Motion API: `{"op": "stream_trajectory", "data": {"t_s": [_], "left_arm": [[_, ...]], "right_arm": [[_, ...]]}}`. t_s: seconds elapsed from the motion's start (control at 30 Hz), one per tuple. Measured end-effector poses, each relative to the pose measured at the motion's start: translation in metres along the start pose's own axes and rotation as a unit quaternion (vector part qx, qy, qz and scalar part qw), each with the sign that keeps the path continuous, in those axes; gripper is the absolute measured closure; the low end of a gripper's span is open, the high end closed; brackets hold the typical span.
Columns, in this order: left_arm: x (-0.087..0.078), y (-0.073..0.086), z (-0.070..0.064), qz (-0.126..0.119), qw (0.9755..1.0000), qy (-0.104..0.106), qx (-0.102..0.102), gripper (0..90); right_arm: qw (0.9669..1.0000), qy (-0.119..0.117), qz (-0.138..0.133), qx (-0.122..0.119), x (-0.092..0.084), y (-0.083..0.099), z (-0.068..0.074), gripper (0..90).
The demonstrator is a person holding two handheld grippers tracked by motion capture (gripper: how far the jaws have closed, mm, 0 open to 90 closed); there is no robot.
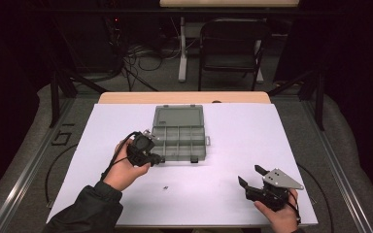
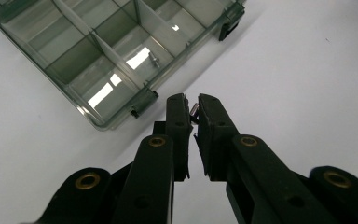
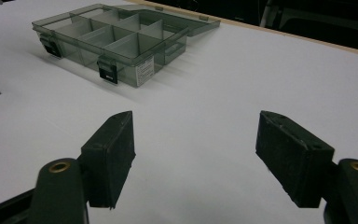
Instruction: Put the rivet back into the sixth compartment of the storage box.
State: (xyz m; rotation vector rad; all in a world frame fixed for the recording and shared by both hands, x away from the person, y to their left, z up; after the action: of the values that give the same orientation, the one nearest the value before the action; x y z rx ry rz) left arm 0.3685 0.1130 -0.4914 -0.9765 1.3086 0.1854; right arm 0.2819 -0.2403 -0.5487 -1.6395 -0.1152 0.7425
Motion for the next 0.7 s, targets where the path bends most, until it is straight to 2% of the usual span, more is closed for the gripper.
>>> {"op": "stream_trajectory", "data": {"t_s": [0.27, 0.47, 0.7], "left_arm": [[0.002, -0.013, 0.005, -0.005, 0.9996, -0.016, -0.022, 83.4], [0.004, -0.024, 0.004, -0.009, 0.9991, -0.017, -0.037, 83.4], [0.007, -0.038, 0.003, -0.014, 0.9992, -0.013, -0.035, 83.4]], "right_arm": [[1.0, 0.0, 0.001, 0.0, 0.0, 0.0, 0.0, 27.8], [1.0, 0.0, 0.003, 0.0, 0.0, 0.0, 0.0, 27.7], [1.0, 0.0, 0.001, 0.0, 0.0, 0.0, -0.001, 27.8]]}}
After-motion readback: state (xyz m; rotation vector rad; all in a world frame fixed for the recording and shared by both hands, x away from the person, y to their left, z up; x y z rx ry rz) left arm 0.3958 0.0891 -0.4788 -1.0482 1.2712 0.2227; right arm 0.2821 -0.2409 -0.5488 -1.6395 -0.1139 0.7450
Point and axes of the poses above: each handheld gripper's, and its own axes: x roughly forward along the jaws, y roughly out of its underside, z roughly to its left, the point moved 4 cm from there along x, roughly forward along the jaws, and after that the axes turned 2 degrees about -y, right-handed, at the moved point
